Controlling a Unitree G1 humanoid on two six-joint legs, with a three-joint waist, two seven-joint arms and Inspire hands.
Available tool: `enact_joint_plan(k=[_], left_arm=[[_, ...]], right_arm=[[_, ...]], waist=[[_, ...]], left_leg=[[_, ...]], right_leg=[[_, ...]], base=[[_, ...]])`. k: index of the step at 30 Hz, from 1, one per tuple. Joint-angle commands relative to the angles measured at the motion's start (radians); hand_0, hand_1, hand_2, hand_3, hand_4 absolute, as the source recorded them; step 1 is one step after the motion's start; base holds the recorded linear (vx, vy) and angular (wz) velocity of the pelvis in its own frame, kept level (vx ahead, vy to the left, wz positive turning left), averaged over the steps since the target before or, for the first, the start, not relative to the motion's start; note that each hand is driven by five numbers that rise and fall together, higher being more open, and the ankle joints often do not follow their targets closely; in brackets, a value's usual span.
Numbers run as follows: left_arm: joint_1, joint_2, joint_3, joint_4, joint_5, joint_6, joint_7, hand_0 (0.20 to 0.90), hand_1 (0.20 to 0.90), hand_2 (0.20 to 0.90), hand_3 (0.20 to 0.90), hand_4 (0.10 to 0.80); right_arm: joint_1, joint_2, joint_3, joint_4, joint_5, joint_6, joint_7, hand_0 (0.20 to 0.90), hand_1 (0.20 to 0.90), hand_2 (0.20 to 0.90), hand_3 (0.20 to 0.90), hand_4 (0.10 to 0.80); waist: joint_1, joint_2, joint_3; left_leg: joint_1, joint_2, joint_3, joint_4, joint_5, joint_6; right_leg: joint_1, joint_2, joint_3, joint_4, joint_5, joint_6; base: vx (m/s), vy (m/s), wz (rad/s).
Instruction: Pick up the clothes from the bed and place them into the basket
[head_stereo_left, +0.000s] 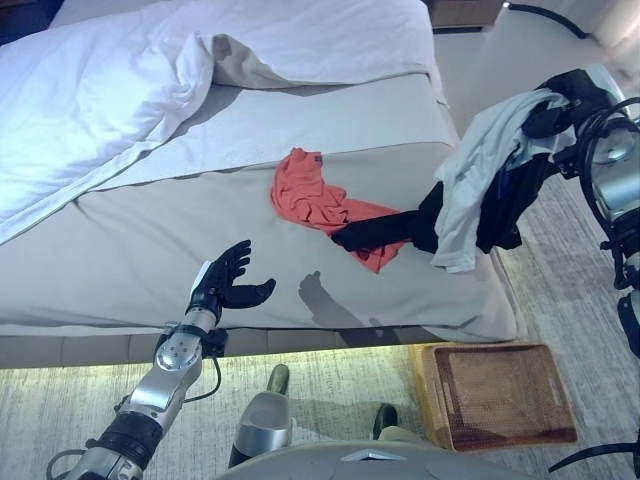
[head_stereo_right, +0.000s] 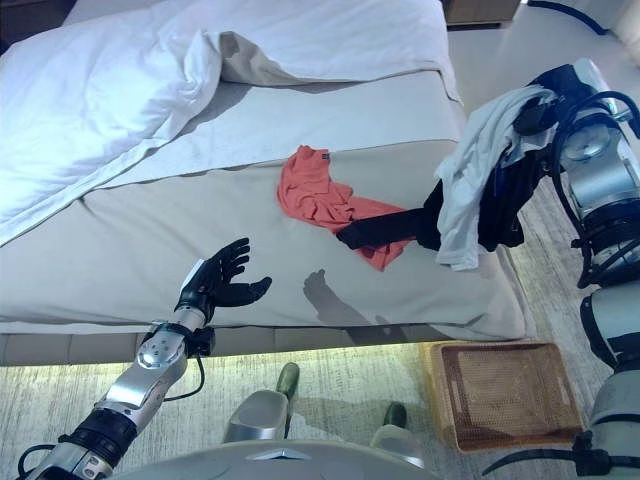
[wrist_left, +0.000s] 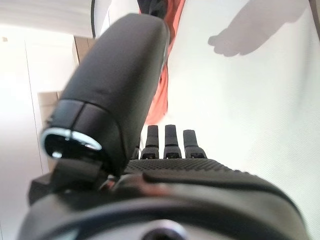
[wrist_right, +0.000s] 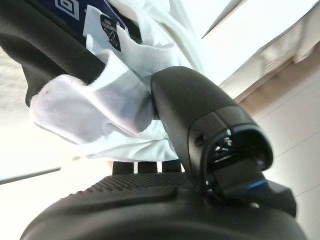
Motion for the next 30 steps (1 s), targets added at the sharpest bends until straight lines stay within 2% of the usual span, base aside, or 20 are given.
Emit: enact_joint_plan(k=[1, 15, 20, 24, 28, 30], left_arm=[[0.027, 0.034, -0.012, -0.059, 0.019, -0.063, -0.011, 0.900, 0.900, 0.900, 0.900, 0.800], [0.039, 0.044, -0.032, -0.048, 0.045, -0.043, -0.035, 0.900, 0.900, 0.900, 0.900, 0.800], [0.045, 0.041, -0.025, -0.028, 0.049, -0.043, -0.048, 0.900, 0.900, 0.900, 0.900, 0.800], [0.052, 0.042, -0.027, -0.027, 0.055, -0.035, -0.056, 0.900, 0.900, 0.900, 0.900, 0.800], [0.025, 0.039, -0.045, -0.022, 0.046, -0.058, -0.055, 0.900, 0.900, 0.900, 0.900, 0.800], [-0.013, 0.033, -0.062, -0.018, 0.034, -0.090, -0.045, 0.900, 0.900, 0.900, 0.900, 0.800]], right_arm=[[-0.143, -0.064, 0.068, -0.058, -0.014, -0.123, -0.068, 0.300, 0.300, 0.300, 0.200, 0.100], [-0.230, 0.056, 0.086, -0.205, 0.113, -0.165, -0.085, 0.300, 0.300, 0.300, 0.200, 0.100], [-0.185, 0.091, 0.021, -0.260, 0.139, -0.121, -0.106, 0.300, 0.300, 0.300, 0.200, 0.100], [-0.142, 0.094, 0.005, -0.215, 0.126, -0.085, -0.085, 0.300, 0.300, 0.300, 0.200, 0.100], [-0.088, 0.095, -0.003, -0.123, 0.099, -0.108, -0.068, 0.300, 0.300, 0.300, 0.200, 0.100], [-0.080, 0.100, 0.009, -0.062, 0.066, -0.143, -0.059, 0.300, 0.300, 0.300, 0.200, 0.100]], waist=[[0.055, -0.011, -0.103], [0.081, -0.030, -0.127], [0.077, -0.028, -0.135], [0.085, -0.024, -0.133], [0.096, -0.009, -0.099], [0.100, 0.011, -0.056]], left_leg=[[-0.037, 0.048, -0.019, -0.006, -0.003, -0.007], [-0.004, 0.051, -0.031, -0.029, 0.004, -0.006], [0.008, 0.050, -0.028, -0.026, -0.004, -0.005], [0.001, 0.046, -0.037, -0.021, -0.003, -0.005], [-0.042, 0.037, -0.059, 0.006, -0.004, -0.004], [-0.074, 0.031, -0.072, 0.018, -0.001, -0.003]], right_leg=[[-0.098, -0.041, 0.006, 0.136, -0.036, -0.019], [-0.051, -0.041, -0.020, 0.108, -0.025, -0.007], [-0.039, -0.045, -0.021, 0.114, -0.029, -0.004], [-0.042, -0.047, -0.025, 0.118, -0.031, -0.004], [-0.081, -0.057, -0.032, 0.146, -0.036, -0.006], [-0.118, -0.066, -0.037, 0.169, -0.037, -0.006]], base=[[0.019, 0.033, 0.20], [0.037, -0.006, 0.06], [0.068, 0.001, 0.00], [0.029, -0.007, 0.04], [-0.073, -0.008, 0.05], [-0.176, 0.003, 0.08]])
